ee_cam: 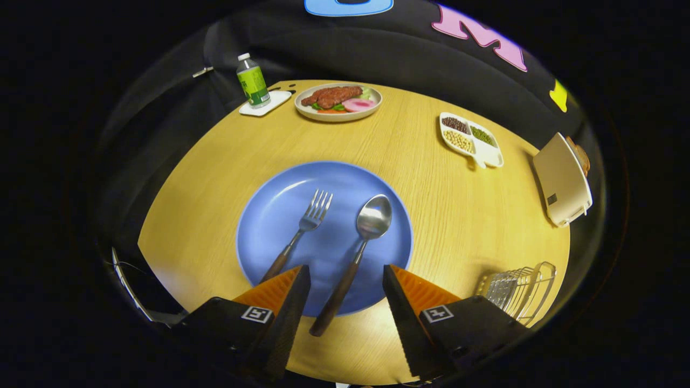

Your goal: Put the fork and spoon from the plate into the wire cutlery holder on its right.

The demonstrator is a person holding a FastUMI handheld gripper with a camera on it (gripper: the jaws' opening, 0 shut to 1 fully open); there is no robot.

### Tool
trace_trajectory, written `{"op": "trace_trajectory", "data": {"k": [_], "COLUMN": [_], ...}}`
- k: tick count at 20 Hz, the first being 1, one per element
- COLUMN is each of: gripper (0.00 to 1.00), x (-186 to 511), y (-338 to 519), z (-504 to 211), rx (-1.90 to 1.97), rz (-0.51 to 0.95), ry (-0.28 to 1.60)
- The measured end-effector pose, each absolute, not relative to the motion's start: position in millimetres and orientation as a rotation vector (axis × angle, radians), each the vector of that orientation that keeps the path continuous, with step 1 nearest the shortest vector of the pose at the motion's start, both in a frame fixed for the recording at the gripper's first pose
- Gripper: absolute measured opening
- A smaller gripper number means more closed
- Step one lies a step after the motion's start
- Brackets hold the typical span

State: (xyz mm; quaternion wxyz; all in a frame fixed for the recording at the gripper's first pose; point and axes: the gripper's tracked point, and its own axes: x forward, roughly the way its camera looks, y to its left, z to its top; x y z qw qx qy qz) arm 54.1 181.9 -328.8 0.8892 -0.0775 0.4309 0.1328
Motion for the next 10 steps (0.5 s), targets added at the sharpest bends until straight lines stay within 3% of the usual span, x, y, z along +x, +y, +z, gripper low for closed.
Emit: {"op": "trace_trajectory", "data": {"k": [4,5,7,10], "gripper": [0.71,0.56,0.39,0.27], "x": [59.0,60.2,64.1,66.4], "y": [185.0,184.3,183.4,176.5], "z": [-345.9,-349.0,-350.4,-350.3], "rx": [-0.129,-0.114,-0.087,-0.069], "rz": [0.244,0.231,0.208,0.197], "ry": [0.950,0.961,0.964,0.981]}}
